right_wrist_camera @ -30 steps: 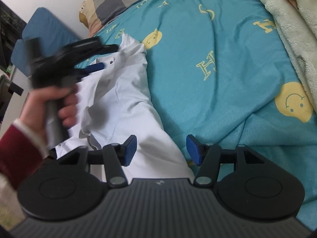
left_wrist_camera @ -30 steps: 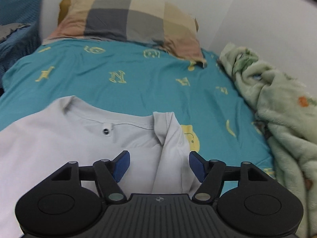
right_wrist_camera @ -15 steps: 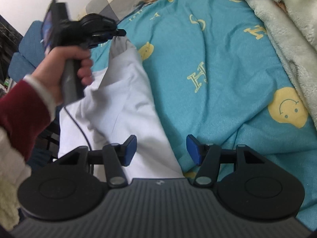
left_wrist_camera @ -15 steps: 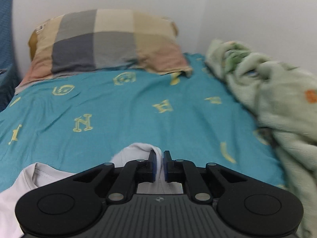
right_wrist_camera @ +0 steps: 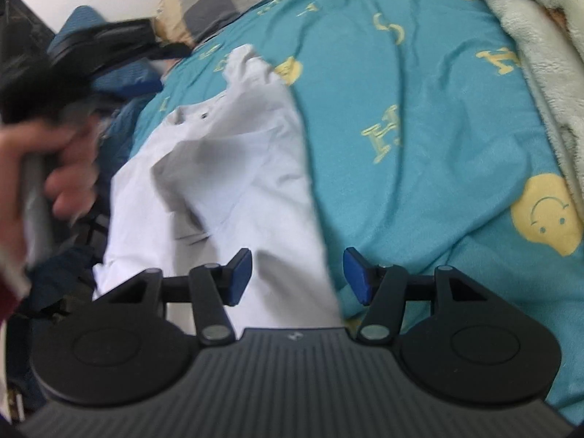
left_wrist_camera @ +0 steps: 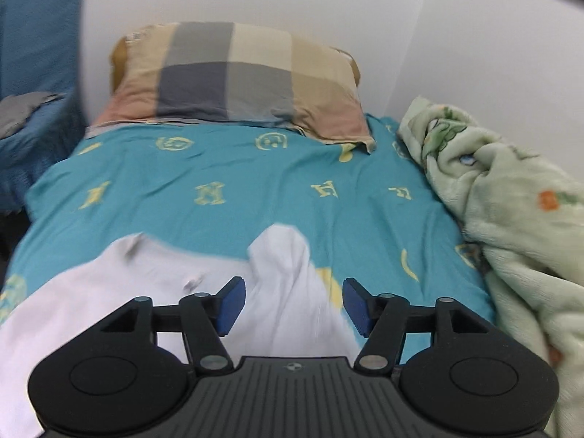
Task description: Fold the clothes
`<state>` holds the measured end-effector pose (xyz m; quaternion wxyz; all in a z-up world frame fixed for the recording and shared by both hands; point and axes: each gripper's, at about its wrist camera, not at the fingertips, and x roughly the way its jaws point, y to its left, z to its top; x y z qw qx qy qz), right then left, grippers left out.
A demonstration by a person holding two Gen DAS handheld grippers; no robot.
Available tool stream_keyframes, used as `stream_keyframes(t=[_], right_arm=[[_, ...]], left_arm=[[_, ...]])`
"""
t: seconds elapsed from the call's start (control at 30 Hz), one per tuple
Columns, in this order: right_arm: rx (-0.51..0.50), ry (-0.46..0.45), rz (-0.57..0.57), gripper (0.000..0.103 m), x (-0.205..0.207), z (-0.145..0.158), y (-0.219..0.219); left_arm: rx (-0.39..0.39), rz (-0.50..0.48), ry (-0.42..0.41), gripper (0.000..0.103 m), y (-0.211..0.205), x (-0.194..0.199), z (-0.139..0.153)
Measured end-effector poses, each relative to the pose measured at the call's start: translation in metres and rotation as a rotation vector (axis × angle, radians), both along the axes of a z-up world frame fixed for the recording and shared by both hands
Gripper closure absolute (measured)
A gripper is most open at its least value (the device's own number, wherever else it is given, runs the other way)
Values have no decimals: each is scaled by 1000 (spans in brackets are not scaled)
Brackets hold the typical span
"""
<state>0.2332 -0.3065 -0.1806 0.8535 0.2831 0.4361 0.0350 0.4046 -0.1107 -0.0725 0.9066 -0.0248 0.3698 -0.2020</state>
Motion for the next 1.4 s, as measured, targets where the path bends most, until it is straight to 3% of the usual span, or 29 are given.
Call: stream_keyframes(t=[0.13,0.33,0.47,0.5,0.57,0.7,0.8,0.9,0.97,1.07,1.2,1.4], right_arm=[[18,-41,9,44,-19,17,1],[33,-84,-23,45,-35,33,-8],[60,-78,-56,45,-27,27,-18],[67,-76,-64,45,-25,25,-20],[80,-73,-81,45,-21,22,-25],[96,-65,-76,45,-15,16,-27],[96,-69,-73,45,-9,14,-28],[98,-64,-63,45,-5,12,-30],[98,-66,-46,45,-4,14,-30],[97,-68,-20,45,-4,17,-30],[79,-89,11,45,-15,29,-29],[64,-189,-22,45,-69,81,-45]], left_arm=[[-28,57,20,38,39,-48,1],[-168,170,142,40,79,-77,-47],[-180,128,168,45,70,-85,-75],[-174,112,165,50,67,-87,-81],[-136,84,145,100,59,-91,-87],[-98,97,34,100,62,-89,-79],[-37,150,63,100,69,-74,-84],[-60,153,84,96,76,-79,-82],[-92,172,106,73,82,-88,-75],[-82,159,79,72,87,-123,-53],[-139,128,75,67,91,-197,-23],[-174,-39,59,66,56,-326,-8]])
